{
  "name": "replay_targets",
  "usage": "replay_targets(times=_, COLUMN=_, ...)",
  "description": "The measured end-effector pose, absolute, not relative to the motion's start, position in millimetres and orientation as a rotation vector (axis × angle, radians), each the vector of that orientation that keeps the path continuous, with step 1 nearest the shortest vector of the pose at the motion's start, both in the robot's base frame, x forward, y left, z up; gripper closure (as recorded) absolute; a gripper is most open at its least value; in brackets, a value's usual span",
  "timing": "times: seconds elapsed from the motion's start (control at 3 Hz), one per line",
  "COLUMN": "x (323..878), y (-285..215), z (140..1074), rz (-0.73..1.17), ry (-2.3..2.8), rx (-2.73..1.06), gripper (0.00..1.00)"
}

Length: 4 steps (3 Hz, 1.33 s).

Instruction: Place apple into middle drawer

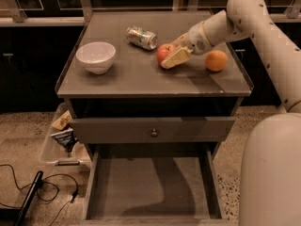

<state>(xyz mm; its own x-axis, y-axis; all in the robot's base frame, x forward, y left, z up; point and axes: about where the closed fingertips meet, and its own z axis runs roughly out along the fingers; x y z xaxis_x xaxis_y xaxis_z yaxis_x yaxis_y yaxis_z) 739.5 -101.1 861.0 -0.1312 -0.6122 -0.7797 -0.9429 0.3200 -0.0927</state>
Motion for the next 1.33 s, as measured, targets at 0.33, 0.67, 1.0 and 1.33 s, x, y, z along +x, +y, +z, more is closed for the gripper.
replay_targets(times=0.33, x=739.5, y=-101.1, z=861.0, rz=0.560, ry=1.839, rx=-1.382, gripper=0.88)
replay_targets(times=0.67, x=729.5, y=-94.0, z=864.7, rz=0.570, ry=1.801, rx=-1.409, gripper=1.00)
replay_targets(times=1.0, x=697.3, y=-97.9, z=881.6, rz=0.547, ry=1.716, rx=-1.438, gripper=1.00)
replay_targets(times=1.33, x=642.7, y=-106.6, z=890.8, rz=0.516, ry=1.624, rx=-1.484, gripper=1.00)
